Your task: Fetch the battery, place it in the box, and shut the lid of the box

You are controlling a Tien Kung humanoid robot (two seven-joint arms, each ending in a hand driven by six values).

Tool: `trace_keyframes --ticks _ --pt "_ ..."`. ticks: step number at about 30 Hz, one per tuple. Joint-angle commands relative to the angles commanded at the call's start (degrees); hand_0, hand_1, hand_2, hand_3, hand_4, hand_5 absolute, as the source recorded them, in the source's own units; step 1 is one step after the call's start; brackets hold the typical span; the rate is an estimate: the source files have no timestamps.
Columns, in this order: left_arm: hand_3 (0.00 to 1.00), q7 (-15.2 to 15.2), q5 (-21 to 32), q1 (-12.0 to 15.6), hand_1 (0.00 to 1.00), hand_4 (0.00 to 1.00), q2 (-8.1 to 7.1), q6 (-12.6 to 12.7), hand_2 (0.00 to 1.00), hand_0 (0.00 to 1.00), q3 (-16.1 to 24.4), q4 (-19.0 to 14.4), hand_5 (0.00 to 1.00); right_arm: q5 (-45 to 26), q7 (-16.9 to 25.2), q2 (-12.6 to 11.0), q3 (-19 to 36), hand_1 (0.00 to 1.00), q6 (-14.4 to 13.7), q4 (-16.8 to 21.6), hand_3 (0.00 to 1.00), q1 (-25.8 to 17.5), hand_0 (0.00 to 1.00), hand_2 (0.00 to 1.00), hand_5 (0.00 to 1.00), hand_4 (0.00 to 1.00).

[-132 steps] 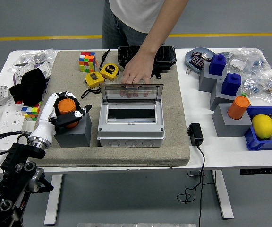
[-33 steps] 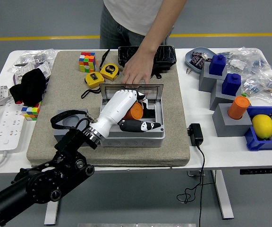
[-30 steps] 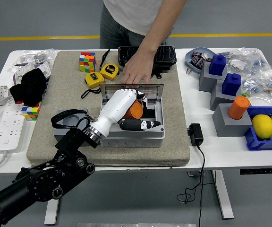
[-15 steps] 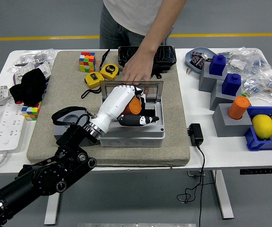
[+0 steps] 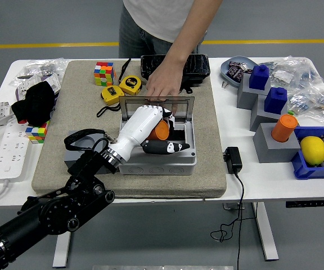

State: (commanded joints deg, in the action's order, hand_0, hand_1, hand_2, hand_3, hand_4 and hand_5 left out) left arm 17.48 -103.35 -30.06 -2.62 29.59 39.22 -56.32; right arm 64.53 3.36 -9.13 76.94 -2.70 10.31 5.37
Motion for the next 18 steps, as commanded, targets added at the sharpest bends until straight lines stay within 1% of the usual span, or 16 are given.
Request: trace_keyframes --ticks 4,7,8,13,14,18 --pt "0.038 -0.20 -0.59 -0.04 0.002 0.998 0.05 0.11 0.032 0.046 0.17 0.07 0.456 0.00 0.01 -0.02 0.01 0.840 0.01 0.00 0.827 0.05 0.879 0.784 0.998 0.998" --pt "0.038 0.26 -0.75 0.00 0.002 0.998 0.04 0.46 0.032 0.046 0.27 0.02 0.456 -0.23 0.06 -0.05 -0.14 0.840 0.09 0.00 0.827 0.06 0.879 0.784 0.998 0.998" --pt "0.108 0.40 -0.72 0.02 0.078 0.998 0.04 0.41 0.119 0.137 0.31 0.01 0.482 -0.19 0.04 -0.05 -0.10 0.840 0.09 0.00 0.827 0.04 0.880 0.783 0.998 0.998" --pt "0.108 0.31 -1.03 0.08 0.078 0.998 0.10 -0.24 0.119 0.137 0.53 0.09 0.482 0.05 -0.02 0.00 0.11 0.840 0.09 0.00 0.827 -0.08 0.880 0.783 0.998 0.998" --pt "0.197 0.21 -1.17 0.08 0.182 0.998 0.10 -0.41 0.197 0.190 0.55 0.09 0.490 0.06 -0.01 0.01 0.13 0.840 0.09 0.00 0.827 -0.09 0.879 0.784 0.998 0.998" --pt "0.197 -0.03 -1.49 0.05 0.182 0.998 0.15 -0.85 0.197 0.190 0.62 0.20 0.490 -0.04 0.03 0.00 0.05 0.840 0.12 0.00 0.827 0.02 0.879 0.784 0.998 0.998"
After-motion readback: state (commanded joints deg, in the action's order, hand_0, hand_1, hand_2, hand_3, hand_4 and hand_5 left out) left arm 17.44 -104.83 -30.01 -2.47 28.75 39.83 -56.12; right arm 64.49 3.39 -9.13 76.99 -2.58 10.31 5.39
